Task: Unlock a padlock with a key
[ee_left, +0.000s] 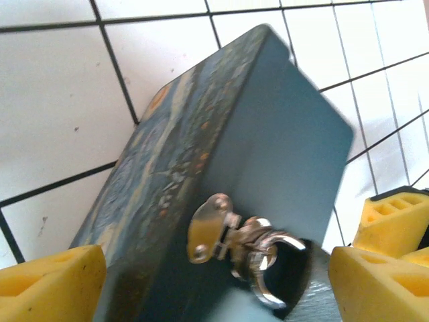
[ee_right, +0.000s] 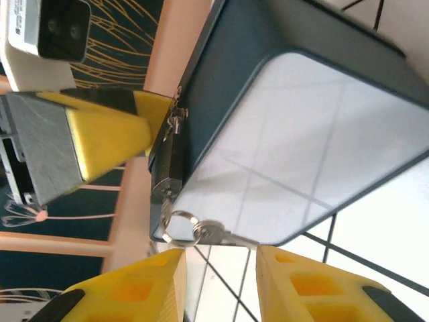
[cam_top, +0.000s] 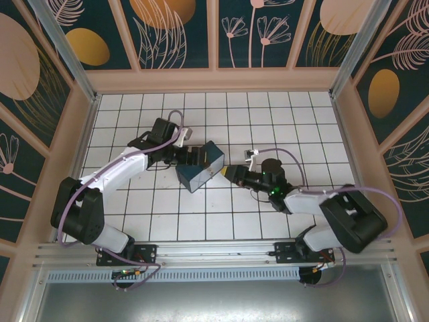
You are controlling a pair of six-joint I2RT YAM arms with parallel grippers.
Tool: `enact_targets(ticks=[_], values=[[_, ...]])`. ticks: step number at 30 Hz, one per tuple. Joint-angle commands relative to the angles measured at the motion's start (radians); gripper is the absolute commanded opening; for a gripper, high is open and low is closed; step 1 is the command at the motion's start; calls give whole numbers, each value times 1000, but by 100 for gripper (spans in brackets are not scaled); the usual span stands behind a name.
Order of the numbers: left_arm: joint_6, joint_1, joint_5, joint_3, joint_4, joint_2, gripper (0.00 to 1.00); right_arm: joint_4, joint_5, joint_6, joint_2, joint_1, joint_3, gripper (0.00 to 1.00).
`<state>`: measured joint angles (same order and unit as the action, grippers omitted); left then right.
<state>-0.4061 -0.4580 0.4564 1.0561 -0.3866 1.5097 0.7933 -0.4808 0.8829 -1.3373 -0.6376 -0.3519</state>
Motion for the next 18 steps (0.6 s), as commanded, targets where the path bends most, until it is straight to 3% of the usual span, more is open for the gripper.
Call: enact_targets(ticks=[1,4,8,13,18], values=[[-12,5,19,42,-21,13,87,-342,139,-331,127,-29,-58,32],[-23,6,39,44,-8,26,87,-439,327,-555,195,-102,-83,32],[-28,5,31,57,-10,38,87,-332,445,-780,221,-161,-62,32],[-36,8,20,123,-32,45,88,-254,512,-1023,138,-202,-128,35],[-33,31,33,192,-61,63,91,-194,557,-1155,75,-257,-168,35]])
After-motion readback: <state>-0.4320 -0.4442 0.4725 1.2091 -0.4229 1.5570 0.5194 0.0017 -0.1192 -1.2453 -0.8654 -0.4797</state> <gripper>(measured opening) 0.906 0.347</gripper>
